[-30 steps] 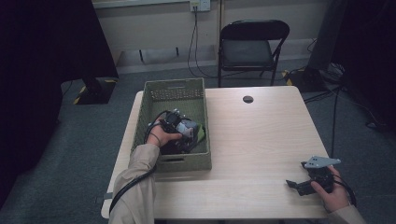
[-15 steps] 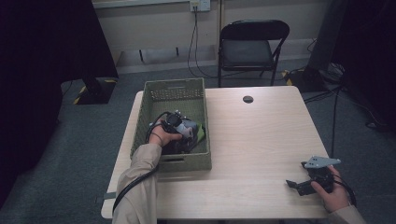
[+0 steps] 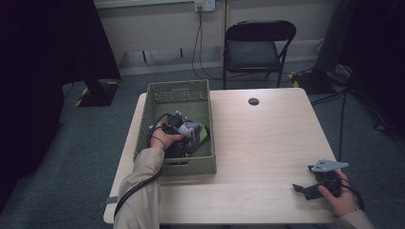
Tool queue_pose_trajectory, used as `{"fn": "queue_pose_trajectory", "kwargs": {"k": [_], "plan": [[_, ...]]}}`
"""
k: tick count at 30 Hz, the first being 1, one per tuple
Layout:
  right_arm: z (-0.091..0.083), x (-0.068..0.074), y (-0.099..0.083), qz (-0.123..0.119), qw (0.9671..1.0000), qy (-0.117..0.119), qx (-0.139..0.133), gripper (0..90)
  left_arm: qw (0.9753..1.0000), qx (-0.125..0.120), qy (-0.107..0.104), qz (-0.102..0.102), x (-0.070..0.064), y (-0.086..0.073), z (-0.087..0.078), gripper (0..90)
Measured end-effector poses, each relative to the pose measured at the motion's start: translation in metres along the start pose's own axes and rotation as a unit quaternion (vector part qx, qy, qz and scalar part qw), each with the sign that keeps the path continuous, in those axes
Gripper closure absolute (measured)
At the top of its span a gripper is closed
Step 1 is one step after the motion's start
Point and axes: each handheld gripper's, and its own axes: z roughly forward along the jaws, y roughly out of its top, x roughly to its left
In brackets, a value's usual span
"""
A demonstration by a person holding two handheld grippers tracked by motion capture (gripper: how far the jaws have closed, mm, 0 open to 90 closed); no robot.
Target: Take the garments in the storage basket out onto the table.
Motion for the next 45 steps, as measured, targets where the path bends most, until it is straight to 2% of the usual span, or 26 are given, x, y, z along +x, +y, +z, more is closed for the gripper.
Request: {"fn": "queue_pose_trajectory", "kwargs": {"k": [7,16,20,24,27,30,36,38,45], "plan": [[0.0,0.0,0.0,0.0,1.0,0.0,0.0,0.0,0.9995,-0.026,-0.002,-0.016,0.003,0.0,-0.017,55.8],[0.0,0.0,0.0,0.0,1.0,0.0,0.0,0.0,0.9973,-0.066,-0.006,-0.03,0.006,0.001,-0.039,56.0],[0.0,0.0,0.0,0.0,1.0,0.0,0.0,0.0,0.9973,-0.069,-0.001,-0.027,0.005,0.003,-0.048,56.0],[0.0,0.0,0.0,0.0,1.0,0.0,0.0,0.0,0.9961,-0.083,-0.005,-0.031,0.005,0.004,-0.059,56.0],[0.0,0.0,0.0,0.0,1.0,0.0,0.0,0.0,0.9957,-0.09,0.002,-0.023,0.004,0.005,-0.067,56.1],[0.0,0.0,0.0,0.0,1.0,0.0,0.0,0.0,0.9942,-0.103,-0.007,-0.028,0.003,0.007,-0.075,56.2],[0.0,0.0,0.0,0.0,1.0,0.0,0.0,0.0,0.9928,-0.118,-0.002,-0.021,0.001,0.011,-0.089,56.2],[0.0,0.0,0.0,0.0,1.0,0.0,0.0,0.0,0.992,-0.124,-0.005,-0.026,0.001,0.012,-0.092,56.2],[0.0,0.0,0.0,0.0,1.0,0.0,0.0,0.0,0.9913,-0.13,-0.01,-0.021,-0.002,0.016,-0.102,56.4]]}}
